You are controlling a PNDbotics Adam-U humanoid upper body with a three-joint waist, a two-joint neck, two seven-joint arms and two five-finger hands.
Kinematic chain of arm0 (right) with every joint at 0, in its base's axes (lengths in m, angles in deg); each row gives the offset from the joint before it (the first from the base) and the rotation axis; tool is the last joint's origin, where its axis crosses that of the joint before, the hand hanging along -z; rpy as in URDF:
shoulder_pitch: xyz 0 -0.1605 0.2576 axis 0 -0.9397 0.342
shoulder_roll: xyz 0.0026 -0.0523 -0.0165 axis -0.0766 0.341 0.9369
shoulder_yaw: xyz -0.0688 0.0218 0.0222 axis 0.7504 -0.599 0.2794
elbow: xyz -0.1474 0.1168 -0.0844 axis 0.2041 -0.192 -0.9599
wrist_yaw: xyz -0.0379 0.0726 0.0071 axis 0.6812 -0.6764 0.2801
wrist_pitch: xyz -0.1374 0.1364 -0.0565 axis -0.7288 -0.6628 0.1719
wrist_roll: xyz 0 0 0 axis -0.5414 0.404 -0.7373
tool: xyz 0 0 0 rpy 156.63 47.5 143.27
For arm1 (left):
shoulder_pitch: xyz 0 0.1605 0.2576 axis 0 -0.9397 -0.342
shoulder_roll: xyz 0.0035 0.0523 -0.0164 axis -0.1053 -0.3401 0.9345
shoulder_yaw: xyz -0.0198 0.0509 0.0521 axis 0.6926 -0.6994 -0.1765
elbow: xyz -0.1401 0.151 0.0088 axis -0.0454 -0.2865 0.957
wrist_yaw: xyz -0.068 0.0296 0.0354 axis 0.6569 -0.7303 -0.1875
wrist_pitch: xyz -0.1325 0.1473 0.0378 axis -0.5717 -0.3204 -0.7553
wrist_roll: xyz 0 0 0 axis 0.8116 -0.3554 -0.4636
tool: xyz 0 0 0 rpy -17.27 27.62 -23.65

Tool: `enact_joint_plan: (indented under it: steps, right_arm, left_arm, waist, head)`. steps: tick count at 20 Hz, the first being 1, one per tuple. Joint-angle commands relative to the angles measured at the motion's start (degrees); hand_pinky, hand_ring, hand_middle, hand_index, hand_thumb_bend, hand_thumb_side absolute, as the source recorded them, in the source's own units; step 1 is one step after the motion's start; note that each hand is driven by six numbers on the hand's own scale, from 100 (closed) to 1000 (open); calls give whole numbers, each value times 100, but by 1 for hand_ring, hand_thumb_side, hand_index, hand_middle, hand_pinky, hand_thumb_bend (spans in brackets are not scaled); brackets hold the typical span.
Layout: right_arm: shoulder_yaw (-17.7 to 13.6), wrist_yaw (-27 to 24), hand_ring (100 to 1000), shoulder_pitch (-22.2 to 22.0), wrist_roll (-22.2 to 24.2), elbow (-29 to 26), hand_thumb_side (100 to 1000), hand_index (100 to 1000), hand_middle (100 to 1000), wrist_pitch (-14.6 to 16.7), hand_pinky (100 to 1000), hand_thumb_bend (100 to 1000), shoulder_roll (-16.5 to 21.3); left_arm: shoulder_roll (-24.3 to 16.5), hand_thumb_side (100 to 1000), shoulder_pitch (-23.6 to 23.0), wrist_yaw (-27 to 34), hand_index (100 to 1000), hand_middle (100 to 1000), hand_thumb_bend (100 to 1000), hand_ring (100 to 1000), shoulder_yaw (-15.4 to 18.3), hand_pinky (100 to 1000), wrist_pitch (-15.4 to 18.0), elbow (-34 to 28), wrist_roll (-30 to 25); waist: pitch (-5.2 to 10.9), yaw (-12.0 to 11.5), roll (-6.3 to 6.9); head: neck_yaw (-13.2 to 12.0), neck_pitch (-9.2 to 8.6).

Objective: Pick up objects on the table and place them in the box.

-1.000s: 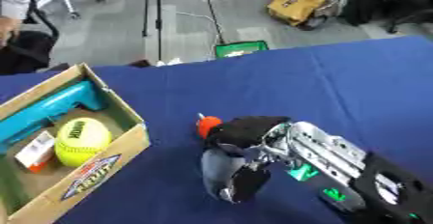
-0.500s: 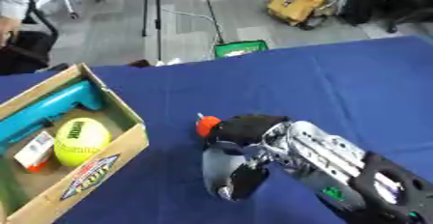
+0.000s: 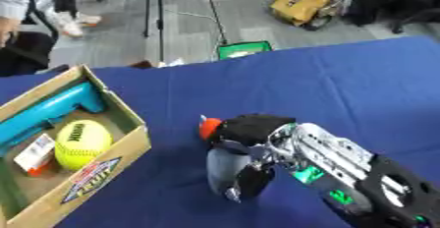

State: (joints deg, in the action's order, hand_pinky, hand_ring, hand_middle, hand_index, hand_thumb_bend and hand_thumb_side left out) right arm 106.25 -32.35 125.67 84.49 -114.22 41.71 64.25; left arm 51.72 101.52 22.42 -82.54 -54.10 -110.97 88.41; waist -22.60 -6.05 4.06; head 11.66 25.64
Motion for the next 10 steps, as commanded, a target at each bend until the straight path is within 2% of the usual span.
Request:
enact_joint_plan:
  steps: [1,5,10]
  right_arm:
    - [-51,-12,675,48,-60,12,272,685,769,-36,300,315,76]
    - [-48,-18,669,54,-105,15,269,670,761,-44,285,299,81]
    - [-57,-59,661,91,-132,-23,271,656,741,-76,272,227,105]
  left_arm:
    - [-73,845,39,6,854,980,100,916,41,1000,-3,-85,13]
    - [-73,846,44,10,854,980,100,916,39,1000,-4,-85,8]
    - [-80,846,43,9,855,979,100,916,40,1000,-9,-85,4]
  waist:
    - [85,1,-7]
    - [87,5,-5]
    - [114,10,-15]
  head:
    - [14,-2]
    - [18,-15]
    - [24,-13]
